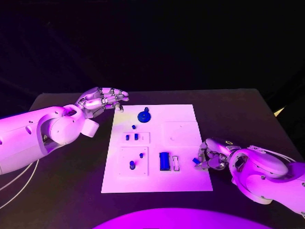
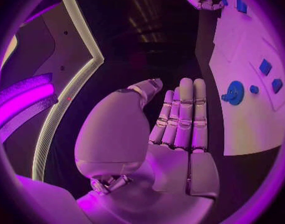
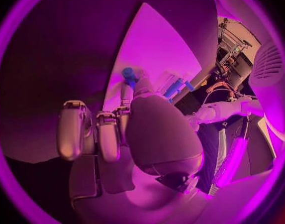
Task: Assemble the parts on the task board
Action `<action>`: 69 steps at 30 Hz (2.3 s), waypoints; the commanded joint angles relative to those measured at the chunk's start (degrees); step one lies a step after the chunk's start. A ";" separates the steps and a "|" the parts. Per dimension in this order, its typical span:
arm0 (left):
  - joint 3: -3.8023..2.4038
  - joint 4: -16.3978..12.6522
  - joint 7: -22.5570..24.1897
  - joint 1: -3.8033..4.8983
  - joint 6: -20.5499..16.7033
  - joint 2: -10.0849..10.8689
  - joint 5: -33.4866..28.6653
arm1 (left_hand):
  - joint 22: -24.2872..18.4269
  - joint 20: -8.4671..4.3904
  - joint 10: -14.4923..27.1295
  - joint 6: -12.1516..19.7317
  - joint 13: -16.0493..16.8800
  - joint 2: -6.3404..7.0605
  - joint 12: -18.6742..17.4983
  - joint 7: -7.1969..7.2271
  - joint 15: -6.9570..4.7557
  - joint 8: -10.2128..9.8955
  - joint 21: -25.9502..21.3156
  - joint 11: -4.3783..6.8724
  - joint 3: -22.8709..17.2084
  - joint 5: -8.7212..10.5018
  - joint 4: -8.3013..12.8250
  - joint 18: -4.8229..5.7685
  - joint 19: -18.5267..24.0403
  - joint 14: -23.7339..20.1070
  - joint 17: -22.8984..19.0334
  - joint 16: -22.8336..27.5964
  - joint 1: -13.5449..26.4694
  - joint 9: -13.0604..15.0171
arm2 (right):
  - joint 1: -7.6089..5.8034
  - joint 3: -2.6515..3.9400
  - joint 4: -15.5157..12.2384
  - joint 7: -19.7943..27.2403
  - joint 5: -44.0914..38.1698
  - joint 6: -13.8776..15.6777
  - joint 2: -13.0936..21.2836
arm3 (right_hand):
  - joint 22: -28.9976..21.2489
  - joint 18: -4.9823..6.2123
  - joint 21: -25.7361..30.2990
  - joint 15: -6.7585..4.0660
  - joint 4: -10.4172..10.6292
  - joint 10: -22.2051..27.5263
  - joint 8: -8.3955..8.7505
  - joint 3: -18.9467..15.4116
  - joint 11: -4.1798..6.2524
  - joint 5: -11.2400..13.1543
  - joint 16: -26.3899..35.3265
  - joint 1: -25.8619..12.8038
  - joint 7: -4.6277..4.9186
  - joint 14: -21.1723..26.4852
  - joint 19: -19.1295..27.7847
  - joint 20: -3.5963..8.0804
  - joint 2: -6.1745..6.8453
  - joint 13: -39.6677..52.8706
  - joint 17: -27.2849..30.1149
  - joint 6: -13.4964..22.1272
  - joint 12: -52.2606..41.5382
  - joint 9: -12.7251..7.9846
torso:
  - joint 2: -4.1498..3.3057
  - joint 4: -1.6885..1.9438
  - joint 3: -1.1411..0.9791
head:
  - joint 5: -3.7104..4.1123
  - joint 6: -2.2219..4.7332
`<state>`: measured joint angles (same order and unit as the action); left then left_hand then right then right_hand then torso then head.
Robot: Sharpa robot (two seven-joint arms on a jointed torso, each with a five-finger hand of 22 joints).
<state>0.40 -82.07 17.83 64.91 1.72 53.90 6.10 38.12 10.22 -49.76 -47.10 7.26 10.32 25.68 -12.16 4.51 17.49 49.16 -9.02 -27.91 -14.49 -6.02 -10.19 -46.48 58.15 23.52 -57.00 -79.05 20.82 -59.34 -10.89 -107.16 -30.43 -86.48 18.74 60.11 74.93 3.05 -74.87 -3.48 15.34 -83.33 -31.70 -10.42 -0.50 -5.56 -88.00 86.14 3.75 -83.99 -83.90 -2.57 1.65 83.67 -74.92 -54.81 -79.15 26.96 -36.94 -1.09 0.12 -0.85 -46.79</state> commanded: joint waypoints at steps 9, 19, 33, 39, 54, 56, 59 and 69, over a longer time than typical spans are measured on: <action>-0.04 -0.24 0.88 0.02 0.39 -0.12 0.14 | -0.10 0.05 0.33 0.44 -0.10 -0.16 0.40 -0.32 0.04 0.35 -0.38 0.18 -0.09 0.02 -0.11 -0.31 -0.45 -0.42 0.04 0.23 -0.36 0.08 | 0.93 -0.60 0.72 -1.57 -1.44 -1.36 -0.56 | 11.77 -0.55 -0.96 -0.78 0.82 -0.62 2.49 4.75 1.37 1.13 -0.13 7.46 -0.49 -5.12 -1.96 0.44 -5.56 -1.66 -10.86 -1.41 -0.05 -3.22 | 0.01 -0.04 -0.03 | -0.22 0.11; -0.04 -0.41 0.86 0.02 0.49 -0.16 0.07 | -0.12 0.02 0.32 0.40 -0.11 -0.47 0.48 -0.32 0.01 0.43 -0.40 0.19 -0.27 -0.02 -0.13 -0.32 -0.57 -0.40 0.06 0.20 -0.59 0.09 | -0.05 -0.56 -1.50 1.75 4.41 4.18 0.20 | 12.15 -0.85 -2.81 -0.84 1.01 -1.45 2.78 24.39 1.28 -9.92 -0.44 0.08 -0.39 -5.27 -2.45 0.52 2.05 -0.89 -11.55 -0.96 -0.51 -1.94 | 0.03 0.01 0.06 | -0.17 0.26; -0.03 -0.42 0.59 0.02 0.83 -0.49 -0.17 | -0.10 -0.02 0.36 0.42 -0.14 -0.55 0.50 -0.32 -0.02 0.45 -0.37 0.19 -0.40 -0.04 0.02 -0.32 -0.65 -0.40 0.06 0.20 -0.87 0.09 | -1.77 -0.54 -2.55 3.60 17.68 6.22 -1.91 | 12.04 -0.77 -2.43 -0.63 0.96 -1.62 2.41 34.44 1.12 -8.25 -0.49 -9.79 -0.14 -5.30 -2.32 0.40 6.89 -0.62 -11.68 -1.21 -0.58 -0.81 | -0.02 -0.05 -0.04 | 0.01 0.05; -0.03 -0.43 0.52 0.02 0.99 -0.59 -0.17 | -0.10 -0.02 0.36 0.42 -0.14 -0.55 0.50 -0.32 -0.02 0.45 -0.37 0.19 -0.40 -0.04 0.02 -0.32 -0.65 -0.40 0.06 0.20 -0.87 0.09 | -1.70 -0.54 -1.61 3.19 19.50 5.59 -4.47 | 12.20 -0.88 -3.10 -0.62 0.93 -1.77 2.16 35.90 1.12 -9.22 -0.70 -13.55 -0.14 -5.40 -2.53 0.37 7.39 -0.41 -12.12 -1.42 -0.80 -0.42 | -0.04 0.02 -0.04 | 0.20 0.07; -0.03 -0.47 0.04 0.02 1.67 -0.60 -0.17 | -0.11 -0.01 0.44 0.51 -0.18 -0.52 0.50 -0.41 0.05 0.43 -0.42 0.12 -0.31 0.03 -0.16 -0.28 -0.64 -0.48 0.05 0.24 -0.68 0.06 | -1.13 -0.54 -0.03 -0.15 20.20 4.61 -7.28 | 12.25 -0.92 -3.41 -0.66 1.01 -1.83 1.52 37.24 1.17 -8.99 -0.72 -18.95 -0.23 -5.41 -2.63 0.41 7.75 -0.37 -12.16 -1.74 -0.79 0.31 | -0.01 0.00 0.00 | 0.50 0.09; -0.03 -0.47 -0.08 0.02 1.80 -0.59 -0.13 | -0.11 -0.01 0.44 0.51 -0.18 -0.52 0.50 -0.41 0.05 0.43 -0.42 0.12 -0.31 0.03 -0.16 -0.28 -0.64 -0.48 0.05 0.24 -0.68 0.06 | -1.12 -0.53 0.05 -0.34 20.21 4.35 -7.47 | 12.29 -0.95 -3.56 -0.73 0.93 -1.92 1.10 37.53 1.30 -8.61 -0.77 -19.88 -0.41 -5.43 -2.68 0.45 7.57 -0.26 -12.25 -2.11 -0.94 0.58 | -0.01 0.00 0.01 | 0.58 0.03; -0.03 -0.47 -0.47 0.02 2.21 -0.55 -0.01 | -0.12 -0.01 0.47 0.54 -0.19 -0.59 0.51 -0.41 0.06 0.44 -0.44 0.11 -0.34 0.03 -0.20 -0.28 -0.64 -0.50 0.05 0.25 -0.69 0.06 | -1.11 -0.53 0.16 -0.62 20.22 3.80 -7.71 | 12.34 -0.98 -3.78 -0.84 0.93 -1.98 0.63 37.71 1.41 -8.12 -0.77 -20.89 -0.54 -5.43 -2.75 0.52 7.57 -0.18 -12.27 -2.33 -1.03 0.90 | -0.01 -0.05 -0.02 | 0.58 -0.06; -0.03 -0.47 -1.24 0.02 3.13 -0.51 0.31 | -0.12 -0.01 0.51 0.57 -0.20 -0.59 0.49 -0.41 0.06 0.42 -0.45 0.11 -0.36 0.04 -0.18 -0.28 -0.63 -0.51 0.05 0.26 -0.73 0.05 | -1.10 -0.53 0.39 -0.88 20.22 3.37 -8.36 | 12.32 -0.97 -3.72 -0.89 0.83 -2.02 0.32 37.78 1.45 -6.89 -0.76 -21.92 -0.59 -5.42 -2.73 0.58 7.82 -0.12 -12.25 -2.22 -1.09 1.17 | 0.00 -0.06 -0.04 | 0.42 -0.08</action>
<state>0.41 -82.42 16.87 64.91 3.22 53.46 6.18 38.08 10.23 -49.55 -46.90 7.12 9.94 25.92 -11.96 4.51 17.70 48.97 -8.80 -28.07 -14.49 -6.17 -10.18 -46.89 58.15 23.52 -57.00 -79.43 20.81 -60.52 -11.40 -106.71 -31.09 -66.29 23.32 51.92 74.93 3.06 -78.43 -4.30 16.12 -84.13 -31.58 27.00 0.71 -12.63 -88.55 64.74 2.83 -84.02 -83.91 -2.16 9.40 74.93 -74.94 -56.99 -80.04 28.21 -36.94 -1.14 0.09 -0.37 -46.84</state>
